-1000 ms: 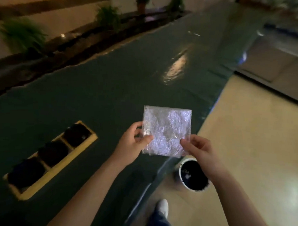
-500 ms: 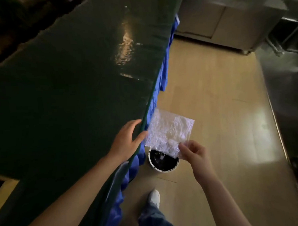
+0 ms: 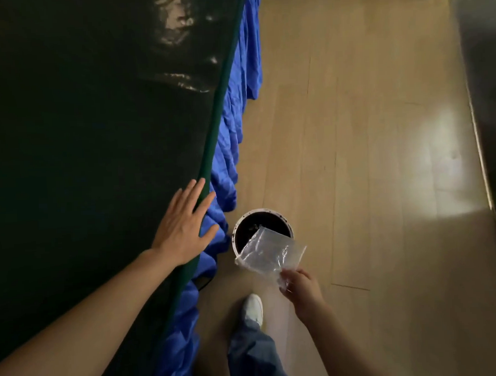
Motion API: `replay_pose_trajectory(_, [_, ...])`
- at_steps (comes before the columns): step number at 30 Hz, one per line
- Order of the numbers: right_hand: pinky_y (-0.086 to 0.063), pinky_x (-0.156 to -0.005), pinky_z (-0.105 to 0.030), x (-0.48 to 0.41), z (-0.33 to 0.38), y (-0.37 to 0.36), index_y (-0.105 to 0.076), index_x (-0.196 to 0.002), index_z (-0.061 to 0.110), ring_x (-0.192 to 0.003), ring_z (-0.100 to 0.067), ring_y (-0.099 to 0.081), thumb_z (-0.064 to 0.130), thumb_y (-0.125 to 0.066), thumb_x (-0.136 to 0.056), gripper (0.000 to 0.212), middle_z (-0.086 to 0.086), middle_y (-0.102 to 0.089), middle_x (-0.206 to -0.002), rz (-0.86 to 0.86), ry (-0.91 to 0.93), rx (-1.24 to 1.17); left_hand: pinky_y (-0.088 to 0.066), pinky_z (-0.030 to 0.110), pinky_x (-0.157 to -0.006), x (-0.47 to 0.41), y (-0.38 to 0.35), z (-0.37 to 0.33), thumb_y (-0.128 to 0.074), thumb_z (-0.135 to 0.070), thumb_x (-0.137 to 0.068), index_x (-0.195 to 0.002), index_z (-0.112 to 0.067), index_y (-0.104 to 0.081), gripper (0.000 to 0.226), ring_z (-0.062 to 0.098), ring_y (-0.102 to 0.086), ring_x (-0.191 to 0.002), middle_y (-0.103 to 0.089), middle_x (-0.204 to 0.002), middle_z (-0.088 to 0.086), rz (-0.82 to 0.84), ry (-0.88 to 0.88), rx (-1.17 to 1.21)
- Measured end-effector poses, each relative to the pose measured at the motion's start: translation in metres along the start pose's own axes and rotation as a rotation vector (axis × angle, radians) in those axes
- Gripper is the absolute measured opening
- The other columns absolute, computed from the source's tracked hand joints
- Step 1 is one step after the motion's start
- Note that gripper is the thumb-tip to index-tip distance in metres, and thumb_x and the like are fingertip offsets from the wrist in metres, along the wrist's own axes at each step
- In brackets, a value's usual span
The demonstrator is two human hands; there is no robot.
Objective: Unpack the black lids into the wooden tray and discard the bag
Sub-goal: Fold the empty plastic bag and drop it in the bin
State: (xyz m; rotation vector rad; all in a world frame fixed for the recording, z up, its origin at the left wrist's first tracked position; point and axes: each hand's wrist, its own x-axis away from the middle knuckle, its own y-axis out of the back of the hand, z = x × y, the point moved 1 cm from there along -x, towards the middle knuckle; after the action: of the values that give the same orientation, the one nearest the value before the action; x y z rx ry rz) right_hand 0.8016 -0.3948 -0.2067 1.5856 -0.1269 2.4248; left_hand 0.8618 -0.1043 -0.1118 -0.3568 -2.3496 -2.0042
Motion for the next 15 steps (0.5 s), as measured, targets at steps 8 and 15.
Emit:
replay_pose_trajectory(8, [-0.05, -0.053, -0.027, -0.102, -0.02, -0.019, -0.065, -0.087, -0.001, -0.06, -0.023, -0.055, -0.009, -0.06, -0.087, 0.01, -0.016, -0.06, -0.072, -0.118, -0.118, 0.07, -0.019, 0.047, -0.127, -0.004, -0.017, 0.006, -0.054, -0.032, -0.09, -0.144, -0.003, -0.054, 0.061, 0.032, -0.028, -0.155, -0.035, -0.165, 0.013, -0.125, 0.013, 0.001])
replay_pose_trajectory(15, [-0.054, -0.059, -0.027, -0.156, -0.027, -0.043, -0.065, -0.082, 0.008, -0.068, -0.021, -0.06, -0.004, -0.066, -0.091, 0.016, -0.011, -0.063, -0.08, -0.138, -0.104, 0.065, -0.019, 0.047, -0.127, -0.003, -0.019, 0.004, -0.056, -0.028, -0.089, -0.141, -0.001, -0.055, 0.059, 0.031, -0.026, -0.155, -0.033, -0.166, 0.013, -0.149, 0.027, -0.007])
